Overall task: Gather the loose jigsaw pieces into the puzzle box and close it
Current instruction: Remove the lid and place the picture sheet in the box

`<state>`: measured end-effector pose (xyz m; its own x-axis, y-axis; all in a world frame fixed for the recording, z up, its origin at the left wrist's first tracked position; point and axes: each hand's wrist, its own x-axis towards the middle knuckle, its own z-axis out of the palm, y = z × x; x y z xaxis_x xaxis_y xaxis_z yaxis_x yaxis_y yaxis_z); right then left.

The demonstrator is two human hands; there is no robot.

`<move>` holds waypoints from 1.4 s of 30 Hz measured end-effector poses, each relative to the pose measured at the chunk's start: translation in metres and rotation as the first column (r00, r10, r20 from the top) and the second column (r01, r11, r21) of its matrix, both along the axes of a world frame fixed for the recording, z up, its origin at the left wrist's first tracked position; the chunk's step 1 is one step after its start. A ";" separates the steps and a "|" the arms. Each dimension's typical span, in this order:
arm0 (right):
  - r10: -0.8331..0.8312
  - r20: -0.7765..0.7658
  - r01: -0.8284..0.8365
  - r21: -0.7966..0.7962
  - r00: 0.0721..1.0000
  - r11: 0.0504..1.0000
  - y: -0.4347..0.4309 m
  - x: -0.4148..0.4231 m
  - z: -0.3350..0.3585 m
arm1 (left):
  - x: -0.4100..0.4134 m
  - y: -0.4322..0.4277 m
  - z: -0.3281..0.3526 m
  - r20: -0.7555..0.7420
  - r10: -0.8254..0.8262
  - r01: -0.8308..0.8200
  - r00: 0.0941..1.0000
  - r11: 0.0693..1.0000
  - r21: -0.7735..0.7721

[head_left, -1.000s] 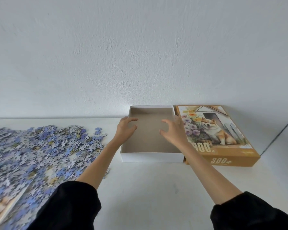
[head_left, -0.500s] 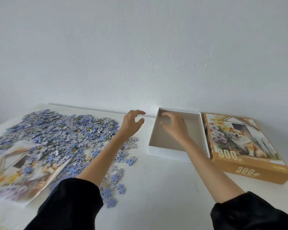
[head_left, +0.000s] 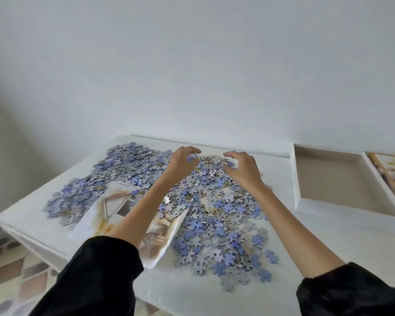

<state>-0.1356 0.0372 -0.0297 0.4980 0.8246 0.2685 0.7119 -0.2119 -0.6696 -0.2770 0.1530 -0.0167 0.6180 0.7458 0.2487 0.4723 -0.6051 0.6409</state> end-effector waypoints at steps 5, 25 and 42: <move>0.091 -0.005 -0.091 -0.017 0.996 0.996 0.048 -0.068 -0.020 | -0.077 0.036 -0.012 -0.012 0.049 -0.049 0.999 0.999 -0.020; 0.440 0.218 -0.361 -0.324 0.871 0.874 0.139 -0.198 -0.064 | -0.235 0.049 -0.083 -0.004 0.341 -0.340 0.940 0.936 -0.087; 0.501 -0.348 -0.558 -0.082 0.793 0.826 0.157 -0.176 -0.036 | -0.245 0.061 -0.055 0.439 0.287 -0.284 0.851 0.956 -0.075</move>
<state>-0.3119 0.1943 -0.0655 0.0009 1.0000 0.0098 0.5179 0.0079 -0.8554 -0.5223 0.2141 -0.0714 0.2047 0.8755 0.4378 0.2911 -0.4814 0.8267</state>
